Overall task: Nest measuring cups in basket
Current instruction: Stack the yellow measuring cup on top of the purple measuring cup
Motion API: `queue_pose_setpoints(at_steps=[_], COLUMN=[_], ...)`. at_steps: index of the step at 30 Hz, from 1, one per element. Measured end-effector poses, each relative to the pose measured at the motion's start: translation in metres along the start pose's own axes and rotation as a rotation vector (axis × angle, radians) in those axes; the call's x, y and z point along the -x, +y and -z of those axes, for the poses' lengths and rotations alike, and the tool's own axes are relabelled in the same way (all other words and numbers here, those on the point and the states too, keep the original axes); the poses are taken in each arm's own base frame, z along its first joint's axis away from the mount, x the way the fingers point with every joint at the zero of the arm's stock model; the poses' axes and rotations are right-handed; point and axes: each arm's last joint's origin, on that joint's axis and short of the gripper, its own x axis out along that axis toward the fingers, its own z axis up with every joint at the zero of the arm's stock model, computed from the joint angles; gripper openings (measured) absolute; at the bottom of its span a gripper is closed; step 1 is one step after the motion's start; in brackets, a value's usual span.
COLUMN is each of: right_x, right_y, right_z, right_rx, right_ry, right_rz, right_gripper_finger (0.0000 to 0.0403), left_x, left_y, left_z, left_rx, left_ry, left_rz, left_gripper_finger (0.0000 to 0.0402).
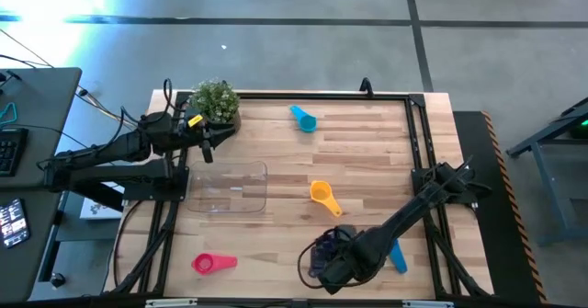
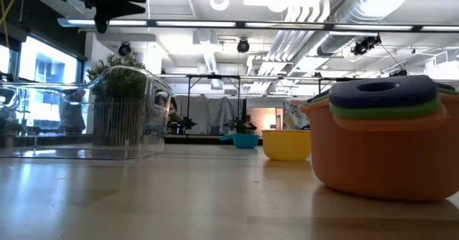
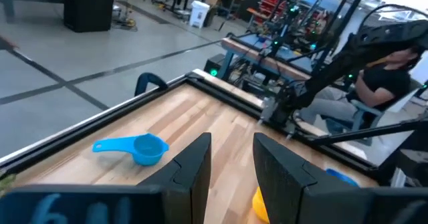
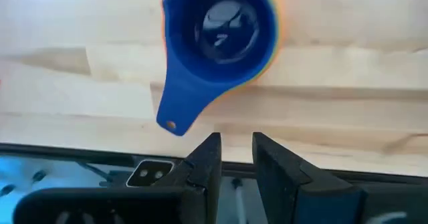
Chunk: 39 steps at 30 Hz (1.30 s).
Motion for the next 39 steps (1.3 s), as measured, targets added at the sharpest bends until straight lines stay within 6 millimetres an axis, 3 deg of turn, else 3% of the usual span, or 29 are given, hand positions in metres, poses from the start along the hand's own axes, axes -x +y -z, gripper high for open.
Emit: queue_pose_setpoints(at_steps=[10,14,20,29,39], right_x=[0.046,0.060,0.097,0.159,0.201], right_y=[0.005,0.017,0.023,0.009,-0.010], right_z=[-0.037,-0.057,-0.099,-0.156,-0.216], right_rx=[0.170,0.303,0.444,0.554,0.661], right_ry=[-0.117,-0.153,-0.257,-0.432,-0.516], right_rz=[0.167,0.104,0.007,-0.108,-0.113], right_gripper_finger=[0.0078,0.0078,0.0078,0.0078,0.0078], left_x=[-0.014,-0.027,-0.049,-0.080,-0.113], left_y=[-0.013,-0.017,-0.022,-0.026,-0.037], left_z=[-0.031,-0.038,-0.046,-0.047,-0.042], left_rx=[-0.036,-0.040,-0.030,0.163,0.347], left_ry=[0.025,0.077,0.131,0.202,0.322], left_rz=[0.023,0.017,0.007,-0.035,-0.081], left_gripper_finger=[0.0104,0.0104,0.0104,0.0104,0.0104])
